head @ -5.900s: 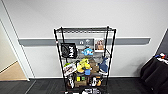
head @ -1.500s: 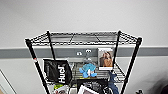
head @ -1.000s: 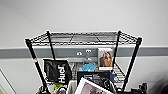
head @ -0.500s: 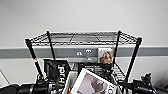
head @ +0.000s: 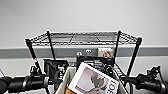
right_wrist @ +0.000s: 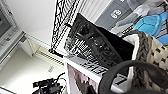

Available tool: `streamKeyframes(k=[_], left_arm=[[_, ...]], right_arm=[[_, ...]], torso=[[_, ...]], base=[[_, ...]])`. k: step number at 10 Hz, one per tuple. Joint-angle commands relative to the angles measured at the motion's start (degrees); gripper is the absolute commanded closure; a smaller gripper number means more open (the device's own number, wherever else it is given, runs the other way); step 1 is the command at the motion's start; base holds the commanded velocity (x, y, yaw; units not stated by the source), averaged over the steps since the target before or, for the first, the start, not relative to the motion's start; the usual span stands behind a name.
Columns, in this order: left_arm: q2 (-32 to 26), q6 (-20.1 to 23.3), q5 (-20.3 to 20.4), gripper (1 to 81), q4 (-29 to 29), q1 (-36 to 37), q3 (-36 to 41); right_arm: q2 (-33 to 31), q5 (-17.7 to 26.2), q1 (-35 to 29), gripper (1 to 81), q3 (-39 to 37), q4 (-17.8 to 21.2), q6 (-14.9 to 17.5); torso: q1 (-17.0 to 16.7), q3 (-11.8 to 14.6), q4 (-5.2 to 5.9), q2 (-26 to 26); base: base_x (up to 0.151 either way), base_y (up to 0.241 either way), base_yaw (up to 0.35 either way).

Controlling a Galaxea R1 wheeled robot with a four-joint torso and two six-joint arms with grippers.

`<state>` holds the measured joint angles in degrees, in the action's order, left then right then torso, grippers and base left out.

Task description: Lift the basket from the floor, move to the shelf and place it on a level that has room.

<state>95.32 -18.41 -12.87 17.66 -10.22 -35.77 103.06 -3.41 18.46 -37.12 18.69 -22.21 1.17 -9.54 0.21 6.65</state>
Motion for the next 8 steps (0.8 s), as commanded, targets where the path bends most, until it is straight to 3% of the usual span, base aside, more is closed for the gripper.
streamKeyframes(k=[1,5,8], left_arm=[[-3.5,-4.6,0.8,81.1,1.0,12.8,3.2],[-3.9,-6.0,-3.5,81.1,6.5,23.1,3.6],[-3.9,-6.1,-7.3,81.1,12.3,31.6,2.5]], right_arm=[[-4.5,-0.4,-13.0,81.1,4.3,-0.3,-3.6],[-5.6,0.8,-20.6,81.1,4.8,-0.3,-8.5],[-5.6,4.3,-28.1,81.1,5.0,-0.4,-14.2]], torso=[[0.0,0.0,0.00,0.0],[0.0,0.0,0.00,0.0],[0.0,0.0,0.00,0.0]], base=[[0.000,0.000,0.000],[0.000,0.000,0.000],[0.000,0.000,0.000]])
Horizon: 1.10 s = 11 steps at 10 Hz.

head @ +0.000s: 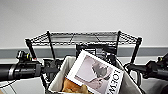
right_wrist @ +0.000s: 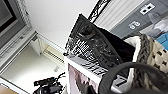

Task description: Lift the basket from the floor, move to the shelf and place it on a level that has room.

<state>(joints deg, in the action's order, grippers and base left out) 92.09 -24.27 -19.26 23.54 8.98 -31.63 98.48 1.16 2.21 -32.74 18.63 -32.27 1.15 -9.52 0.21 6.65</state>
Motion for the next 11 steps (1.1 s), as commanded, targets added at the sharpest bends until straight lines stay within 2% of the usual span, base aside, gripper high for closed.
streamKeyframes(k=[1,4,6,11], left_arm=[[-0.7,-0.3,-2.0,81.1,8.1,14.7,-2.2],[-0.1,-0.3,-4.9,81.1,12.7,20.7,-4.6],[0.5,-0.3,-6.7,81.1,15.0,24.2,-6.1],[4.9,-0.3,-8.6,81.1,19.7,30.6,-11.5]], right_arm=[[-1.1,0.1,-13.5,81.1,0.6,-0.3,-5.2],[-0.7,0.9,-18.0,81.1,0.0,-0.3,-8.4],[-0.4,3.9,-22.7,81.1,-1.2,-0.4,-11.9],[2.7,7.5,-32.2,81.1,-5.3,-0.2,-18.1]], torso=[[0.0,0.0,0.00,0.0],[0.0,0.0,0.00,0.0],[0.0,0.0,0.00,0.0],[0.0,0.0,0.00,0.0]], base=[[0.000,0.000,0.000],[0.000,0.000,0.000],[0.000,0.000,0.000],[0.000,0.000,0.000]])
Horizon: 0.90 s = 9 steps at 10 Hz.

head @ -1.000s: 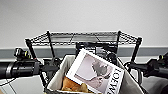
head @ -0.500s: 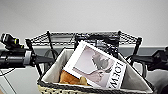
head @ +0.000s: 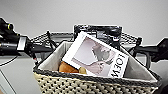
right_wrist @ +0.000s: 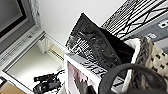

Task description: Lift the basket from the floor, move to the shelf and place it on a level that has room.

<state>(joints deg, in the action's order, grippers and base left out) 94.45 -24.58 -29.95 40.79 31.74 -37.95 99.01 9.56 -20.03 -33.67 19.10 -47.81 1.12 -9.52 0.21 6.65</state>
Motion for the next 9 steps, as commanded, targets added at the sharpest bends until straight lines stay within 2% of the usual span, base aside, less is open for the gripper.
streamKeyframes(k=[1,3,5,9], left_arm=[[3.3,0.1,1.6,81.1,3.0,9.0,-6.2],[4.7,0.1,-0.4,81.1,4.6,12.0,-8.5],[5.7,0.1,-2.2,81.1,6.2,14.9,-11.1],[10.1,0.1,-2.3,81.1,8.9,18.5,-15.0]], right_arm=[[3.1,-0.9,-11.5,81.1,-5.3,-0.6,-3.2],[5.2,-0.7,-14.4,81.1,-7.4,-0.5,-4.7],[7.5,1.7,-18.1,81.1,-10.2,1.7,-4.9],[8.9,4.1,-24.6,81.1,-14.2,4.9,-4.9]], torso=[[0.0,0.0,0.00,0.0],[0.0,0.0,0.00,0.0],[0.0,0.0,0.00,0.0],[0.0,0.0,0.00,0.0]], base=[[0.000,0.000,0.000],[0.000,0.000,0.000],[0.000,0.000,0.000],[0.000,0.000,0.000]])
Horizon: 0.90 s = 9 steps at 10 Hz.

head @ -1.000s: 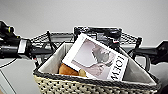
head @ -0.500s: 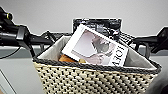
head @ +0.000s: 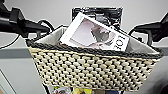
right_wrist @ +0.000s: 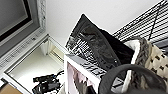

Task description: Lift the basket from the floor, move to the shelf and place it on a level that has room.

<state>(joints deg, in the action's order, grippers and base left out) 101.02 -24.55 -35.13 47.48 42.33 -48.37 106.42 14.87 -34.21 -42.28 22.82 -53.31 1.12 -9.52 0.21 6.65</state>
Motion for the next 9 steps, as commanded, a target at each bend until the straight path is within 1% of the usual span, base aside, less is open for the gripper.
streamKeyframes(k=[1,2,5,6,7,9], left_arm=[[4.6,0.0,2.6,81.1,2.4,8.2,-5.8],[5.7,0.0,1.9,81.1,2.5,8.5,-7.0],[8.1,0.0,1.7,81.1,2.4,9.0,-10.8],[9.2,0.0,1.5,81.1,2.3,9.3,-12.4],[10.7,0.0,0.1,81.1,2.4,10.5,-14.3],[14.1,0.0,-1.1,81.1,2.8,11.9,-18.5]], right_arm=[[1.9,-0.5,-12.0,81.1,-6.8,1.7,0.6],[2.8,0.9,-12.8,81.1,-8.7,2.1,0.6],[6.6,1.1,-13.6,81.1,-13.2,2.2,0.7],[7.8,1.8,-13.6,81.1,-14.7,2.2,0.8],[8.6,1.9,-14.1,81.1,-15.7,2.1,0.8],[10.1,2.2,-14.9,81.1,-17.9,2.2,1.1]], torso=[[0.0,0.0,0.00,0.0],[0.0,0.0,0.00,0.0],[0.0,0.0,0.00,0.0],[0.0,0.0,0.00,0.0],[0.0,0.0,0.00,0.0],[0.0,0.0,0.00,0.0]], base=[[0.000,0.000,0.000],[0.000,0.000,0.000],[0.000,0.000,0.000],[0.000,0.000,0.000],[0.000,0.000,0.000],[0.000,0.000,0.000]])
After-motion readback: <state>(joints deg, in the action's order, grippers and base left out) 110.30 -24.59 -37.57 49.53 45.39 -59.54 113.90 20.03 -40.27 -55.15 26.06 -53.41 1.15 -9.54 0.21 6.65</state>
